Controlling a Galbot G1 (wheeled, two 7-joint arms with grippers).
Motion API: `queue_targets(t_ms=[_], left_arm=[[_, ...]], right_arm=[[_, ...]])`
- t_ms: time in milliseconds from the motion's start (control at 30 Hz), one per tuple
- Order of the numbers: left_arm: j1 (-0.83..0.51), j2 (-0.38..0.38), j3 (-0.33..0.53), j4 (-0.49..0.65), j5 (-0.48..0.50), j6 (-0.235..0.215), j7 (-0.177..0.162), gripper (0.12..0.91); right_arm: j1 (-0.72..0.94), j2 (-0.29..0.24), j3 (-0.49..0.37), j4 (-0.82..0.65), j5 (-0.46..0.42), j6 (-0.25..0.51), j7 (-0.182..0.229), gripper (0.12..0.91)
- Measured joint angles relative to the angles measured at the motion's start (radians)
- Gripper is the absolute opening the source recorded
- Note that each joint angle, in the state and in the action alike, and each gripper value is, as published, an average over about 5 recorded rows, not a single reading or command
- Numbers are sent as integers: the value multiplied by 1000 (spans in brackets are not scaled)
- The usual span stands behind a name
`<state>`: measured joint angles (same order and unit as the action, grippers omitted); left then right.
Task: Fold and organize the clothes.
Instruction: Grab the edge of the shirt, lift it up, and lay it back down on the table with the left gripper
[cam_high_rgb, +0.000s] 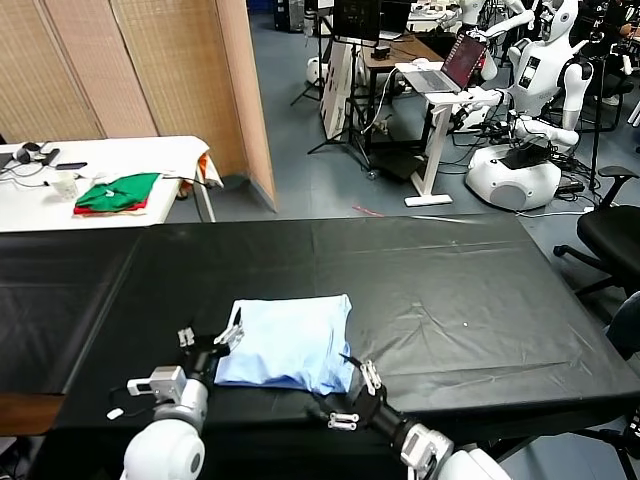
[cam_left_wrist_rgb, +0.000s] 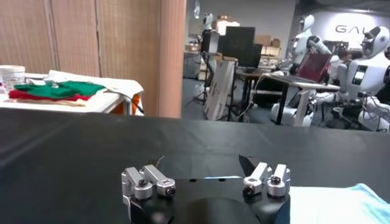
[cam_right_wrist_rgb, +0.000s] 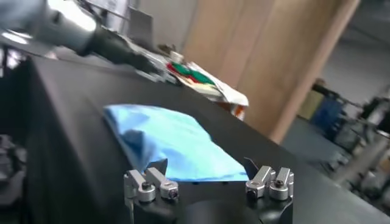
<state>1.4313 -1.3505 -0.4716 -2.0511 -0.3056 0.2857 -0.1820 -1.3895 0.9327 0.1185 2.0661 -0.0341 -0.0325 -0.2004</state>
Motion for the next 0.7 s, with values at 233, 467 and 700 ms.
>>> queue_targets(t_ms=[233, 467, 700], left_arm=[[13, 0, -3, 0, 5, -5, 0, 907], [19, -3, -3, 2, 8, -12, 0, 907], [21, -5, -2, 2, 10, -16, 0, 907]], right_arm=[[-6, 11, -51, -28, -1, 16, 12, 907], [-6, 37, -75, -55, 9, 8, 32, 789], [-13, 46, -80, -74, -3, 3, 35, 462]])
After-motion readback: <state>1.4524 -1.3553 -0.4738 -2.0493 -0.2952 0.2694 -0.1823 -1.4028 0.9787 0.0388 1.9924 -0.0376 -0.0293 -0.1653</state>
